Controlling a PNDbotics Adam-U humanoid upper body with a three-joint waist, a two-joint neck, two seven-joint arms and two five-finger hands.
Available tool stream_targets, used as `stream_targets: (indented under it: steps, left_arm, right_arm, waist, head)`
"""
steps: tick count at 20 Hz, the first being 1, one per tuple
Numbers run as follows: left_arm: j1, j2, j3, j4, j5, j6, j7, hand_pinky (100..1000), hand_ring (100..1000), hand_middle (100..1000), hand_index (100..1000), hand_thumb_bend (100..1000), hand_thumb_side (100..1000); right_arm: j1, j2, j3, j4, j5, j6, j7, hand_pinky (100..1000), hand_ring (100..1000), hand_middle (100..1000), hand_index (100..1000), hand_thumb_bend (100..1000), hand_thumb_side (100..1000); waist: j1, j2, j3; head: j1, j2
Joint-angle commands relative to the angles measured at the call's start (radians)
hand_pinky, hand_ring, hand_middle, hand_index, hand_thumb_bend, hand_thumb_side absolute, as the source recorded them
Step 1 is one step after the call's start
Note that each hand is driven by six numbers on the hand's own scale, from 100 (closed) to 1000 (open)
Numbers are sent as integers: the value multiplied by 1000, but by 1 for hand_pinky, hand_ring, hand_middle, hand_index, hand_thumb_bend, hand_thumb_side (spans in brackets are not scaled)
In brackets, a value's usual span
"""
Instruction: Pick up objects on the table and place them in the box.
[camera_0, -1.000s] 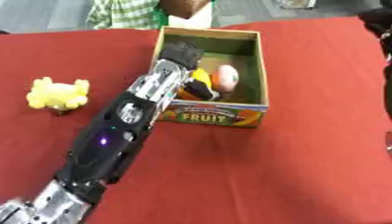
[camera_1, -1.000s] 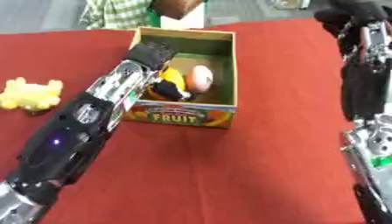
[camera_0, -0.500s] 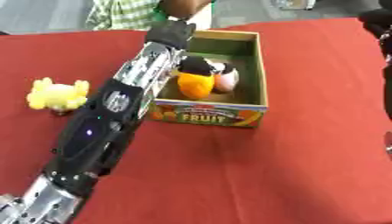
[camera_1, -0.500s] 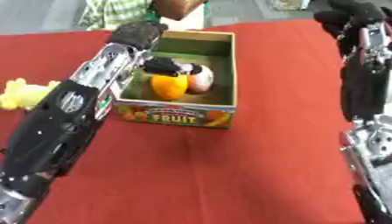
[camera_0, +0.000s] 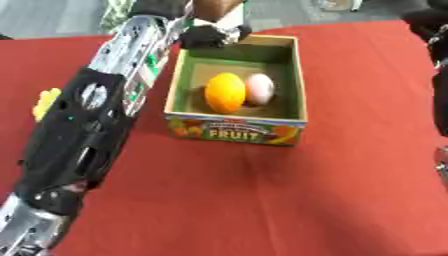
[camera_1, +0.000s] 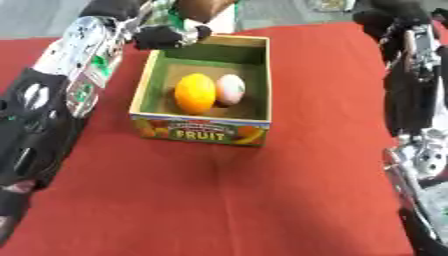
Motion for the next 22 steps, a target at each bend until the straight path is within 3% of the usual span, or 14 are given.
stream_targets:
  steps: [1,5,11,14,22]
  left_arm:
    - [2,85,13,-79,45,6,-21,741,867,851,992,626,979]
    - [46,177,11,-164,102,6,-66,745,878,863,1000,582,947]
    - [122,307,1,-245,172,15,-149,756,911,894,1000,574,903]
    - [150,362,-11,-251,191,11,-191,763,940,919,1000,617,850]
    - [228,479,-24,-289,255,-20,-307,780,966,936,1000,763,857]
  right_arm:
    - [-1,-33,-16,-21,5,-2,-8,900,802,655,814,100,1000]
    - [6,-41,-18,-21,12,-3,-13,899,802,655,814,100,1000]
    - [7,-47,-18,-21,14,-4,-16,899,801,654,813,100,1000]
    - [8,-50,-18,-21,15,-4,-16,899,801,654,813,100,1000]
    - [10,-53,-21,-21,20,-4,-21,899,802,654,813,100,1000]
  waist:
    - [-1,-25,7]
    - [3,-28,25]
    - [7,-33,33]
    - [9,-34,32]
    - [12,-31,28]
  head:
    - [-25,5]
    - [-51,8]
    - [-50,4]
    - [-51,2]
    - [-56,4]
